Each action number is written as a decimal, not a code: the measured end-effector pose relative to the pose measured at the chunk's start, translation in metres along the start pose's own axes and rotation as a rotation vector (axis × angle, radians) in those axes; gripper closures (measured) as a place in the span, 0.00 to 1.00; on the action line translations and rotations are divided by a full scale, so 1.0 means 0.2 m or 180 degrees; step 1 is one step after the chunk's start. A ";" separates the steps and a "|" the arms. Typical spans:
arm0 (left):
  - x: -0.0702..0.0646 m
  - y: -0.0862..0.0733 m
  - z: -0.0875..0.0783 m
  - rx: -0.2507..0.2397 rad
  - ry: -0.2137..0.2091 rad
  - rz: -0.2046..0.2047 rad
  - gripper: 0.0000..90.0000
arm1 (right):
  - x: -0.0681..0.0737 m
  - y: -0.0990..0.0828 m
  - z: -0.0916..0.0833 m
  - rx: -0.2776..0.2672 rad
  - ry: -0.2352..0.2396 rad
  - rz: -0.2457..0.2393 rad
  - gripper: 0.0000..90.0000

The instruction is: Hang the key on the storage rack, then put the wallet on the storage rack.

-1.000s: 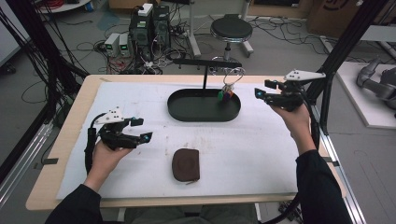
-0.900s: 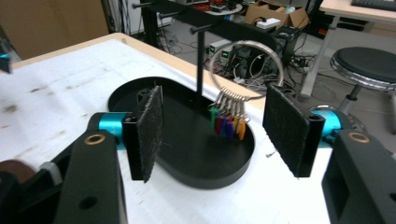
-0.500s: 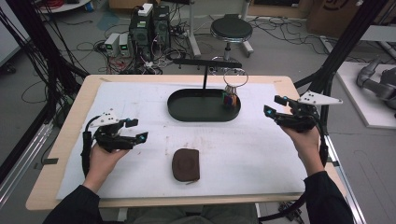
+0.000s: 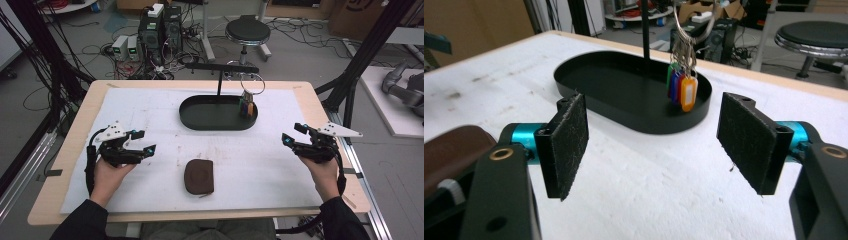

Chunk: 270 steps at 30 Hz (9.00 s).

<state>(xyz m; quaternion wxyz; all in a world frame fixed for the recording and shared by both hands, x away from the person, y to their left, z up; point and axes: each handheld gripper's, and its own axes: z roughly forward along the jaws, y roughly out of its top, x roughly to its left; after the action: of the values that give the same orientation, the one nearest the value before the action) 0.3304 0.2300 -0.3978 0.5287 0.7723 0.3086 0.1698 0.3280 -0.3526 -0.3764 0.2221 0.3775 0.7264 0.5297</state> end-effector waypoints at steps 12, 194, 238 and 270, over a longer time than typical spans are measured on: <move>-0.03 0.01 0.06 0.0024 -0.0111 0.0027 0.29 | 0.01 -0.07 0.00 0.0143 -0.0093 -0.0017 0.31; -0.50 0.24 0.48 0.0061 -0.1998 0.0657 0.75 | 0.42 0.12 0.21 0.0096 0.2126 -0.0724 0.56; -0.44 0.29 0.48 -0.0678 -0.1733 0.0378 0.74 | 0.27 0.09 0.15 -0.0125 0.1321 -0.0499 0.43; -0.12 0.36 0.75 -0.0692 -0.0757 -0.0062 0.75 | 0.06 0.01 0.08 -0.0133 0.0044 -0.0245 0.42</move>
<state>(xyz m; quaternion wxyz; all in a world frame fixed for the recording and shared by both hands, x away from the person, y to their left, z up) 0.4210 0.0893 -0.3877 0.6436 0.7221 0.2311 0.1044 0.3325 -0.3342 -0.3794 0.2451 0.3408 0.7307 0.5384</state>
